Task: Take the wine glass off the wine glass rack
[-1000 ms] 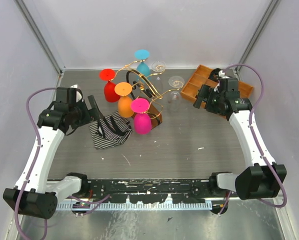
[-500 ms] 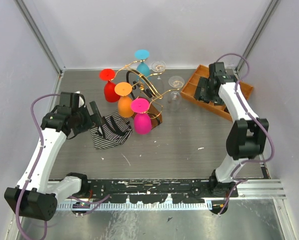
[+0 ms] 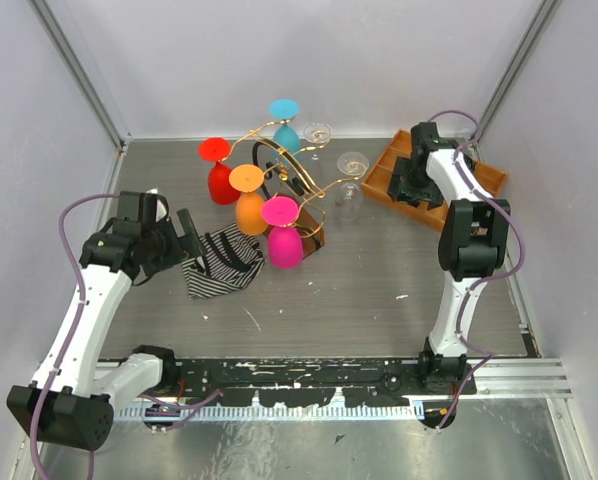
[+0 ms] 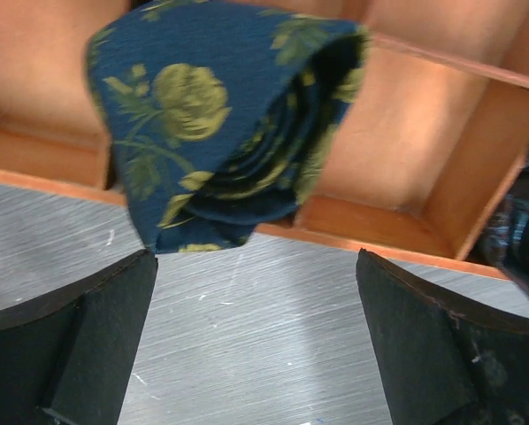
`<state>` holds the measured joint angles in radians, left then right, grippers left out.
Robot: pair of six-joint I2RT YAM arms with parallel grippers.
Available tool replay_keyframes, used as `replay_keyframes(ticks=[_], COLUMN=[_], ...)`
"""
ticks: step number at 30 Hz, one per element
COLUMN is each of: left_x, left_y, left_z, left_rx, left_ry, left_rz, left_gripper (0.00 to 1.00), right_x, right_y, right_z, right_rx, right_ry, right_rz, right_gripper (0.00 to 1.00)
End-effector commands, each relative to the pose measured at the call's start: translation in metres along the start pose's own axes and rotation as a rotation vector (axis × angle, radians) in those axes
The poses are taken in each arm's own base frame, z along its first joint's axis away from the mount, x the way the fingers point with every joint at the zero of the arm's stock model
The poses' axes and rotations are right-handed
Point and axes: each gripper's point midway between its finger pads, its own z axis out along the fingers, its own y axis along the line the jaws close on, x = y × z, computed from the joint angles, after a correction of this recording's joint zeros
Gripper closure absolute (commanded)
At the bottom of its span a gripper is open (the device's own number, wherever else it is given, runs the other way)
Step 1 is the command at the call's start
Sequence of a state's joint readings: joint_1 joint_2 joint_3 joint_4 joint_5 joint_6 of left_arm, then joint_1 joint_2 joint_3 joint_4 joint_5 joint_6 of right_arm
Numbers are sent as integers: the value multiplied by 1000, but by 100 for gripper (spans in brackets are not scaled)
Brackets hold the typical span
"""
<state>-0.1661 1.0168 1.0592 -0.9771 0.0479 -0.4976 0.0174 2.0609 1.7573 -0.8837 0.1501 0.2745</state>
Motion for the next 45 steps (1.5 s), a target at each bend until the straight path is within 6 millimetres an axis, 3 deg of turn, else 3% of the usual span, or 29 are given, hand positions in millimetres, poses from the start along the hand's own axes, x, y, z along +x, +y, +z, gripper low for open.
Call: replay_keyframes(ticks=[1,5,11,20,25,28,30,33,37,39,45], left_x=[4,6,7,11,12,13,13,12,10,10,17], left_y=[8,9,9,14,18,18,17,17,20,19,17], left_z=[-1,1,0,0,0,2,2,-2,-9,-9,-3], left_rx=[-24,-23,-21,-35,-47,-41,-39,-41,-56,-47,-32], left_ry=[-7,-1,0,4,-4,1,7,3,-24,-29,6], left_rz=[20,19,22,48,64,64,64,68,76,74,53], left_gripper=[2,2,2,2,2,2,2,2,2,2,2], right_x=[-20,-4,25,68,100,110,105,79,21,3,-22], right_y=[-41,-57,-51,-53,-41,-18,3,23,18,10,-8], right_z=[-9,9,36,57,50,33,21,0,-34,-40,-29], right_rx=[63,60,24,105,146,134,99,87,164,203,178], right_ry=[-69,-20,77,135,169,135,105,47,-89,-126,-123], right_rz=[72,120,211,449,515,537,546,498,328,222,1], right_gripper=[0,0,0,0,0,0,0,0,0,0,0])
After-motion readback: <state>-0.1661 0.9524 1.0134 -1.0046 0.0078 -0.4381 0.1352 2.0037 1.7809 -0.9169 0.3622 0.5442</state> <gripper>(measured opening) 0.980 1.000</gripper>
